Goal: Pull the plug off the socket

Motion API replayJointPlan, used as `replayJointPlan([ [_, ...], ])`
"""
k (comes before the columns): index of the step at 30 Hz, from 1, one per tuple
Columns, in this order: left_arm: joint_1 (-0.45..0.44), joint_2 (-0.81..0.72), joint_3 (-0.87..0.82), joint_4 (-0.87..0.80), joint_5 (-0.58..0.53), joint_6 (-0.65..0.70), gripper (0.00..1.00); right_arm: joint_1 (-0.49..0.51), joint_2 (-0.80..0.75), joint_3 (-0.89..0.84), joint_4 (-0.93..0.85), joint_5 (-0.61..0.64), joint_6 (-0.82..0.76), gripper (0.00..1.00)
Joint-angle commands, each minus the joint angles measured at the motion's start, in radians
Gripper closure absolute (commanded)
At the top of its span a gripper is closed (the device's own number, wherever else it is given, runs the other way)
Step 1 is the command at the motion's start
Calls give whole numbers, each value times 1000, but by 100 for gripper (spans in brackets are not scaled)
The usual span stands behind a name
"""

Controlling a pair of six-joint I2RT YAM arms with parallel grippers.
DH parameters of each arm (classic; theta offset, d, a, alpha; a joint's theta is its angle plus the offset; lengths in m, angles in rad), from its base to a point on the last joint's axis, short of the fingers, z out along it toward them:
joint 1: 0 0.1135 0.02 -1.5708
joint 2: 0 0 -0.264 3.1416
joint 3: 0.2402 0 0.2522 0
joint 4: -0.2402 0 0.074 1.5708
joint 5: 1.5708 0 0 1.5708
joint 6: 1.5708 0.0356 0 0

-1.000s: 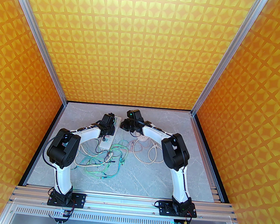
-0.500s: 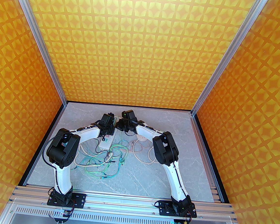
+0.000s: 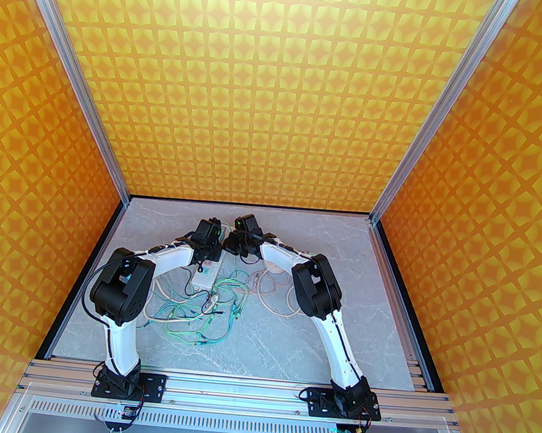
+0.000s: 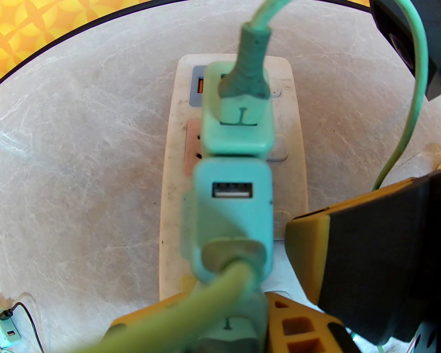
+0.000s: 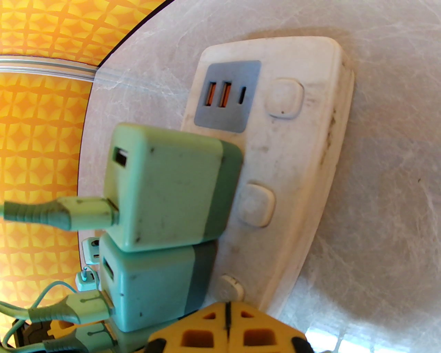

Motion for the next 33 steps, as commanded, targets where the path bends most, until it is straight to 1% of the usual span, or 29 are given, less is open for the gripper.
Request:
replayJointPlan([
  [1, 1, -51, 42, -54, 34, -27, 72, 3, 60, 4, -113, 64, -29, 100],
  [5, 2, -60, 66, -73, 41, -37, 72, 3, 65, 19, -140, 79, -43, 100],
  [13, -7, -65, 74, -92, 30, -7, 73, 3, 65, 27, -155, 88, -51, 100],
  [15, -8, -64, 74, -96, 27, 0, 75, 3, 63, 28, -155, 89, -50, 100],
  [20, -44, -52, 90, -122, -36, 29, 78, 3, 61, 35, -155, 85, -48, 100],
  [21, -52, -48, 92, -126, -50, 32, 80, 3, 60, 36, -157, 84, -47, 100],
  [25, -75, -35, 91, -132, -96, 40, 81, 3, 60, 42, -162, 84, -49, 100],
  [33, -68, -47, 76, -130, -104, 20, 82, 3, 59, 45, -170, 88, -56, 100],
])
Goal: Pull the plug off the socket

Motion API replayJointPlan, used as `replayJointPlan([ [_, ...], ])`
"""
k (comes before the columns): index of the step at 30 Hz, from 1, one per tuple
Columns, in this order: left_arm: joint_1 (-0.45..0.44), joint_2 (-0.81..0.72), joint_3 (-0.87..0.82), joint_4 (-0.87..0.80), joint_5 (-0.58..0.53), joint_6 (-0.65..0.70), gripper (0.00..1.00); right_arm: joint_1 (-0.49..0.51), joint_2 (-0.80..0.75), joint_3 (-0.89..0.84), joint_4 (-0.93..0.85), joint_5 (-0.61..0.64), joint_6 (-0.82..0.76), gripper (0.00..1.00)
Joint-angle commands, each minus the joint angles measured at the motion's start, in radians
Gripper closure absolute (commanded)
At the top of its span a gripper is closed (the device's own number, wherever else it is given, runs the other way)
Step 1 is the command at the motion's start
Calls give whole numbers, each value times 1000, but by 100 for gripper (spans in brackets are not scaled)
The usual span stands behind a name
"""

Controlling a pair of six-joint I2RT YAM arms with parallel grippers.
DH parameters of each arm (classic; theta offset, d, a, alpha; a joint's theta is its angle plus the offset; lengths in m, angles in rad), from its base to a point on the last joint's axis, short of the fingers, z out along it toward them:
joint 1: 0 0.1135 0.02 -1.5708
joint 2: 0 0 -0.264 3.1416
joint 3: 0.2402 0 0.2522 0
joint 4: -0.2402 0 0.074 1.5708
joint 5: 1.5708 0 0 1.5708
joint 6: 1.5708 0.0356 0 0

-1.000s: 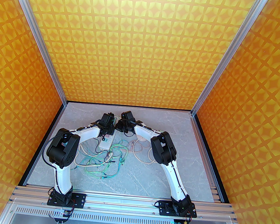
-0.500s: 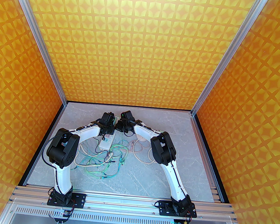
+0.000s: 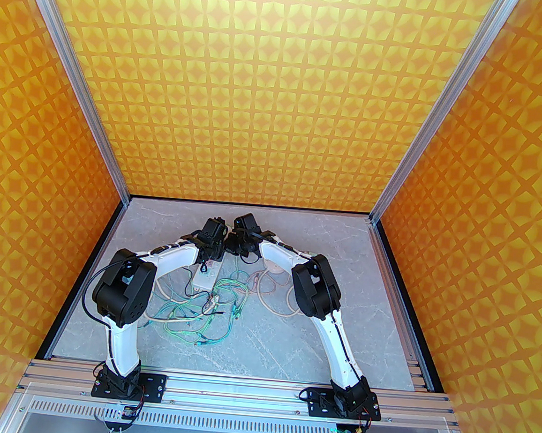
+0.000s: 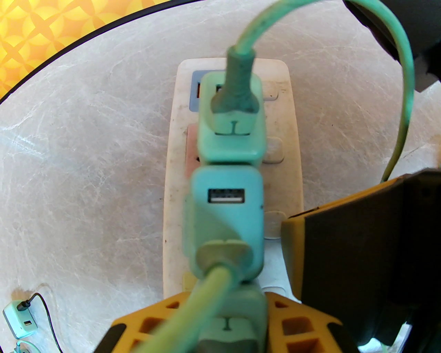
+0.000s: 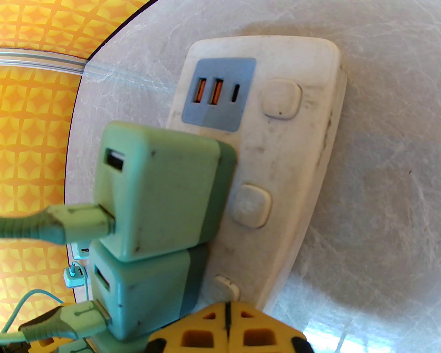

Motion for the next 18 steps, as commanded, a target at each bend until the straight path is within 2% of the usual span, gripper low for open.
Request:
replayJointPlan([
  [1, -15, -52, 23, -37, 2, 6, 82, -1, 52, 0, -80, 67, -18, 100],
  [18, -2, -144, 14, -74, 14, -21, 84, -1, 22, -15, -61, 38, -26, 100],
])
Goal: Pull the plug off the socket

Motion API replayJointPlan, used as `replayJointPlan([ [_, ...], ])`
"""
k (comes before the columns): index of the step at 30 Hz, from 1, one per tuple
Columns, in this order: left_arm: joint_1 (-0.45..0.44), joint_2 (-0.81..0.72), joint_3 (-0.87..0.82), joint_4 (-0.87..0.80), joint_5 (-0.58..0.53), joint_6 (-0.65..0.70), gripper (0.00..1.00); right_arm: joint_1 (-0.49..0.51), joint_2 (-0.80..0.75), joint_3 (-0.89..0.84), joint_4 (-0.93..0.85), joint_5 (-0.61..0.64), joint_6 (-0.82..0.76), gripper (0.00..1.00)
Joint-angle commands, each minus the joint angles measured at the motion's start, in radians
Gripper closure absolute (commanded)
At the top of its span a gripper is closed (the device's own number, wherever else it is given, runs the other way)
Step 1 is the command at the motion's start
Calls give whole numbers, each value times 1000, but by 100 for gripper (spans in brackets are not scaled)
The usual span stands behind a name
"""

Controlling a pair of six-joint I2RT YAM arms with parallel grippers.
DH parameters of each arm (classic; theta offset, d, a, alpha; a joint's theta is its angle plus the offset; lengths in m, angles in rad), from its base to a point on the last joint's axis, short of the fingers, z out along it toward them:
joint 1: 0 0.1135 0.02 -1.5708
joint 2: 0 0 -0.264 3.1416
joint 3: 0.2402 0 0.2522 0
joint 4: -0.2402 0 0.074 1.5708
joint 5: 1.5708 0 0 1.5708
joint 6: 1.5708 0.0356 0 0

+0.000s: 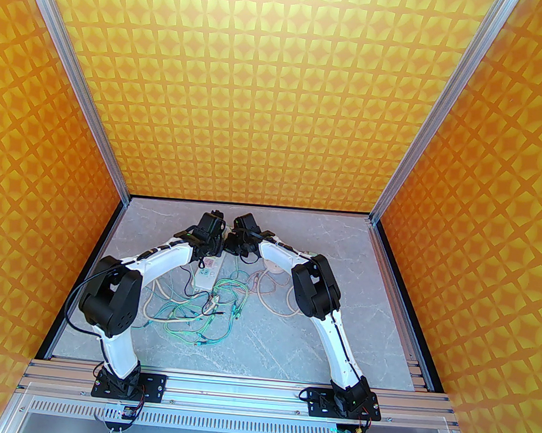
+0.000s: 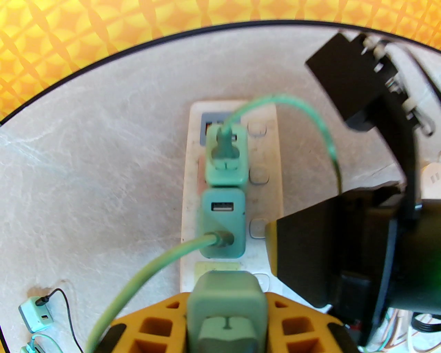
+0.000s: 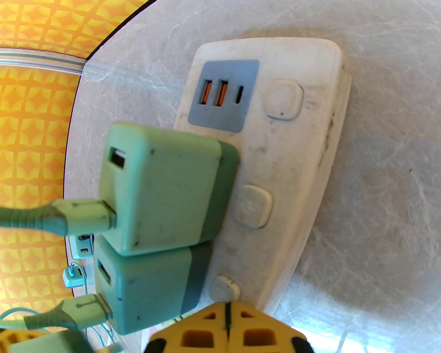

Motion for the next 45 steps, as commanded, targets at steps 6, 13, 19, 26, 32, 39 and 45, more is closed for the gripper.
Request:
replayJointPlan([
  [6, 14, -72, -32, -21, 17, -31, 84, -2, -73, -41, -19, 4, -48, 94],
  [13, 14, -140, -63, -31, 34, -51, 84, 6, -169, -57, -2, -21, -55, 81],
  [19, 14, -214, -92, -37, 55, -74, 84, 17, -244, -110, 25, -31, -63, 54],
  [26, 29, -338, -129, -67, 57, -87, 85, 20, -367, -224, 75, 3, -65, 27],
  [32, 90, -411, -140, -95, 59, -96, 85, 19, -467, -312, 80, 52, -88, 1],
  [39, 218, -390, -111, -98, 66, -95, 85, 19, -559, -410, 97, 77, -97, 1],
  [45, 312, -269, -64, -35, 76, -116, 85, 19, -621, -457, 92, 106, -107, 2],
])
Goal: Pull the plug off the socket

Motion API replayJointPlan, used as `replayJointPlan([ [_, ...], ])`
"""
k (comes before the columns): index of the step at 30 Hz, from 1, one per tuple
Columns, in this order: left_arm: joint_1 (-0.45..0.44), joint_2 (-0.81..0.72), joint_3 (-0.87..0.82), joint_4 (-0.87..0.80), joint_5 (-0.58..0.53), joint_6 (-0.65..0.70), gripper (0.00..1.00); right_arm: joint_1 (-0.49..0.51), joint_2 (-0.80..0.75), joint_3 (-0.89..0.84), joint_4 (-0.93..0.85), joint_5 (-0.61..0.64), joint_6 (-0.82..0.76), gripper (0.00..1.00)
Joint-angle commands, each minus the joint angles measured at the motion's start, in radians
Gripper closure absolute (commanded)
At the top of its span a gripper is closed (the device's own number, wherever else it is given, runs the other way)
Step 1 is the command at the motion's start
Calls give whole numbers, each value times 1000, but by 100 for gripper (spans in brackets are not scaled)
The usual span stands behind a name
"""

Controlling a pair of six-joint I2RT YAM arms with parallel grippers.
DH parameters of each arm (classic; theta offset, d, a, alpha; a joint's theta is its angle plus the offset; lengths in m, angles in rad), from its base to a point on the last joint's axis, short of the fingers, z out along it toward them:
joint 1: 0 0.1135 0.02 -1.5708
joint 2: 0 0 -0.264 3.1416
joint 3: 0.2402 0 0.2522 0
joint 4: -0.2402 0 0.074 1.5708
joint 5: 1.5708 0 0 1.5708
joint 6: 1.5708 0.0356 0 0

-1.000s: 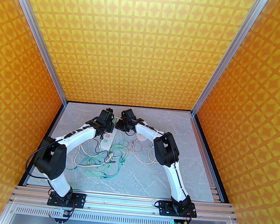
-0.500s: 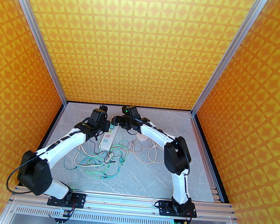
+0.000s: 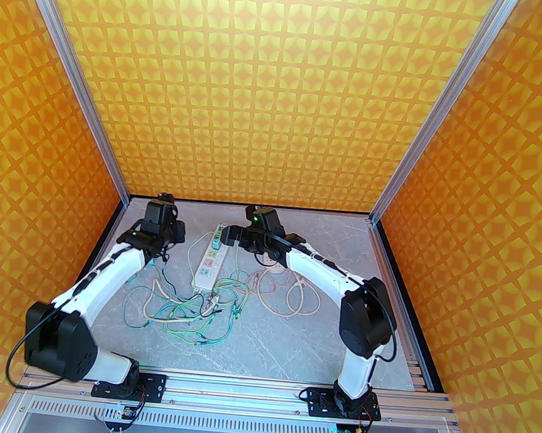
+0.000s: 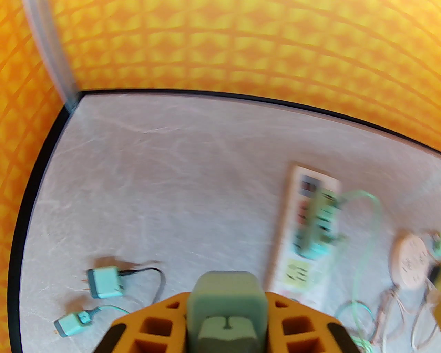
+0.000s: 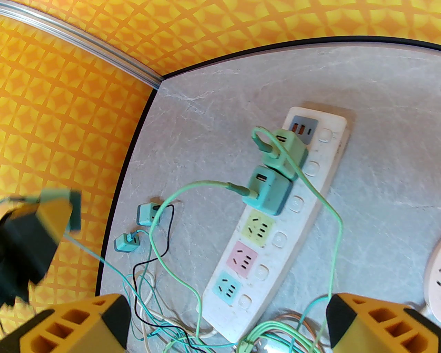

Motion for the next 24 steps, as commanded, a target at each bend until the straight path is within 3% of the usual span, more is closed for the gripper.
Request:
replayJointPlan([
  [1, 42, 77, 45, 51, 24, -27, 85, 0, -61, -26, 8, 42, -25, 1],
  [11, 131, 330, 188, 81, 66, -38, 82, 0, -159, -74, -56, 103, -67, 2],
  [24, 261, 630, 424, 62, 311, -143, 82, 0, -214, -75, -134, 167, -92, 2],
])
